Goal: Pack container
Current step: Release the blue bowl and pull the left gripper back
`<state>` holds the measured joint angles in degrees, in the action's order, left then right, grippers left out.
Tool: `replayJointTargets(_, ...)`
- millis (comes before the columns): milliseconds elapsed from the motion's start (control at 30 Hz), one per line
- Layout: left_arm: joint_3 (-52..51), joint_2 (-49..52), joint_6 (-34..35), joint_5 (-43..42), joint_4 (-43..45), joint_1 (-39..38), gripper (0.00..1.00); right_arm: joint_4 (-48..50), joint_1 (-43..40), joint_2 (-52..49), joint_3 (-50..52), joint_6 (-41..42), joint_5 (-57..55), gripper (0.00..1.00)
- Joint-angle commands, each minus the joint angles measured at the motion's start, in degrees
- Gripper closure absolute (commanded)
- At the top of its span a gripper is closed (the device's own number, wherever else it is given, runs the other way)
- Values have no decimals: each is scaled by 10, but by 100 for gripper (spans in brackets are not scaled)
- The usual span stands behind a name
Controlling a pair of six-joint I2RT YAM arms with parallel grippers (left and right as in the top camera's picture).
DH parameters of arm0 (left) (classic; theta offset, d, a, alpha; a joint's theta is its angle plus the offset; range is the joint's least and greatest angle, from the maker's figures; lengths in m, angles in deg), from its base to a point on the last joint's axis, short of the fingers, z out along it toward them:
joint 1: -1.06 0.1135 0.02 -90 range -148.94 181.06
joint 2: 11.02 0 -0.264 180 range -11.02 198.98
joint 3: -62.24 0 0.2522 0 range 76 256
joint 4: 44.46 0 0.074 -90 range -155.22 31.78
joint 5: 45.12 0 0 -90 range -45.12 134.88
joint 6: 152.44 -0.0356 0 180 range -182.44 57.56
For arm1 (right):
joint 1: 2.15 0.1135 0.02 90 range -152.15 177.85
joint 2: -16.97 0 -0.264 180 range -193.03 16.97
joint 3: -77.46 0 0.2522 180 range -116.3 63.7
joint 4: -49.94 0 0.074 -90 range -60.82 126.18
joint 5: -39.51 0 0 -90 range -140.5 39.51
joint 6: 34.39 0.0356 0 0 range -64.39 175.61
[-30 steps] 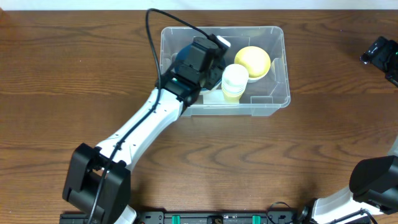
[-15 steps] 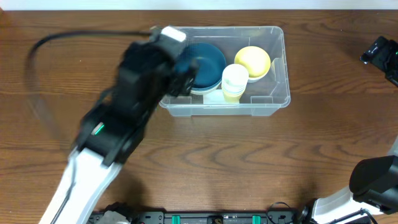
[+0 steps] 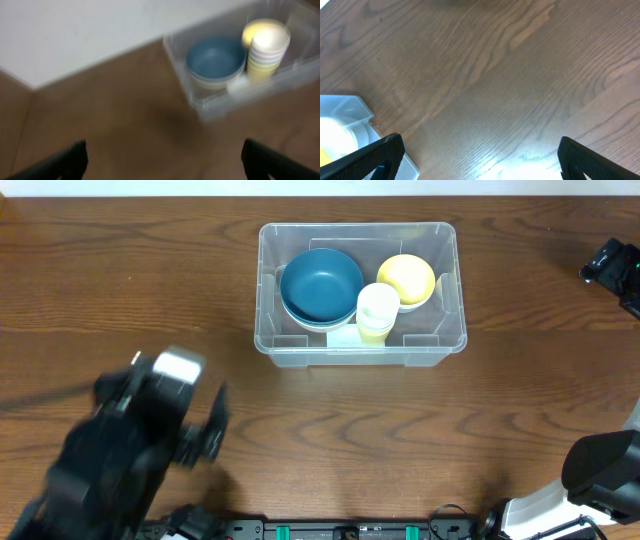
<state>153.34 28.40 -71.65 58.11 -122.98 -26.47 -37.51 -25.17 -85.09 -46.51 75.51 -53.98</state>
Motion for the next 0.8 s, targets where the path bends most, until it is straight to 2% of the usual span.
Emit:
replayJointTargets(0, 6, -65, 34, 23, -64, 0, 2, 0, -3, 0, -7, -2, -4, 1)
replayJointTargets(133, 5, -131, 90, 23, -125, 4, 2, 0, -3, 1, -7, -2, -4, 1)
replayJointTargets(300, -13, -205, 144, 23, -100, 69, 2, 0, -3, 0, -7, -2, -4, 1)
replayJointTargets(367, -38, -234, 151, -4, -71, 103, 2, 0, -3, 0, -7, -2, -4, 1)
replayJointTargets(533, -163, -310, 151, -82, 76, 179, 2, 0, -3, 1, -7, -2, -4, 1)
replayJointTargets(767, -412, -355, 151, -142, 387, 231, 2, 0, -3, 0, -7, -2, -4, 1)
